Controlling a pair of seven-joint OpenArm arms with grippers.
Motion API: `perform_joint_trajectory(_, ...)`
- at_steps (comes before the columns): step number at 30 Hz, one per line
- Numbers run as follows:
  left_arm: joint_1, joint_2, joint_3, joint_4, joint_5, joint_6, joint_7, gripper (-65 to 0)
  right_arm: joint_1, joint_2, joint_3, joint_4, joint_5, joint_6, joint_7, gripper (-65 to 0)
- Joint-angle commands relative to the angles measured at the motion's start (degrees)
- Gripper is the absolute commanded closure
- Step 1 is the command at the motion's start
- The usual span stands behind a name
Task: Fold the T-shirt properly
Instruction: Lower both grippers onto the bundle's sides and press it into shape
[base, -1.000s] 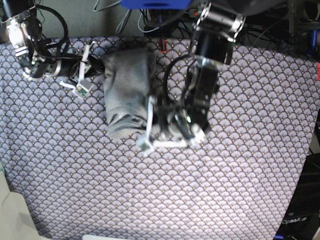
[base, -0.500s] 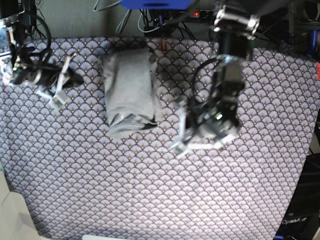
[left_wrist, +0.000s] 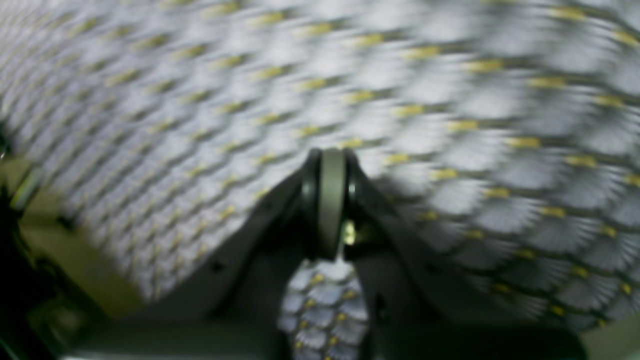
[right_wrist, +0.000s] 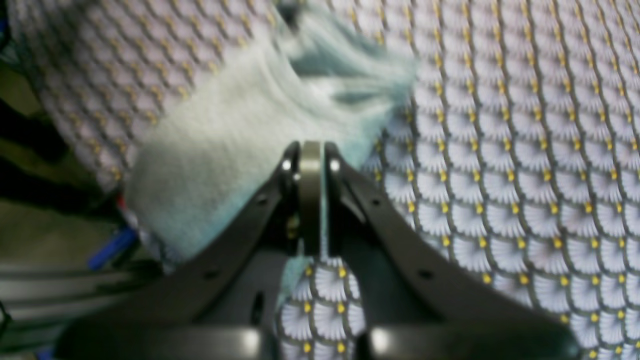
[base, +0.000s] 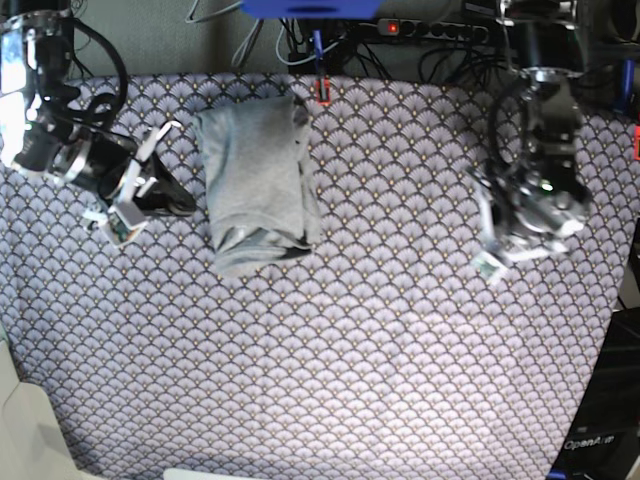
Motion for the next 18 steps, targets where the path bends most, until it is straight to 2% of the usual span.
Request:
perform_joint_trajectory(1,-0.90,-0.24,-1.44,1.88,-0.41,0.10,-0.42,0.0,0.26,-0.15,0.32,0.64,0.43,0.17,0.83,0.0)
perform_joint_trajectory(5,-0.90,-0.24,-5.57,3.64,-0.59,0.10,-0.33,0.0,1.23,-1.56,-4.42,0.64,0.34,0.17,0.91,0.0)
perform_joint_trajectory(9,-0.81,0.11,-5.75,3.64,-0.32,0.10,-0.33,0.0,2.90,-1.91,-11.54,-0.59,0.34,0.17,1.35,0.0)
perform_joint_trajectory(11,-0.55,0.11,-5.75,3.64,-0.59,0.10,-0.33,0.0,4.31,-3.31,-13.83,-2.00,0.34,0.17,1.35,0.0)
perform_joint_trajectory(15,0.33,0.55,-5.57,3.64,-0.76,0.10,-0.33,0.0,6.68,-5.69,-15.76,-8.42,0.25,0.17,1.44,0.0)
perform_joint_trajectory(18,0.07,2.31,-5.57,3.64,-0.76,0.10,-0.33,0.0,8.44,-6.74,-17.70,-14.75,0.16,0.17,1.88,0.0)
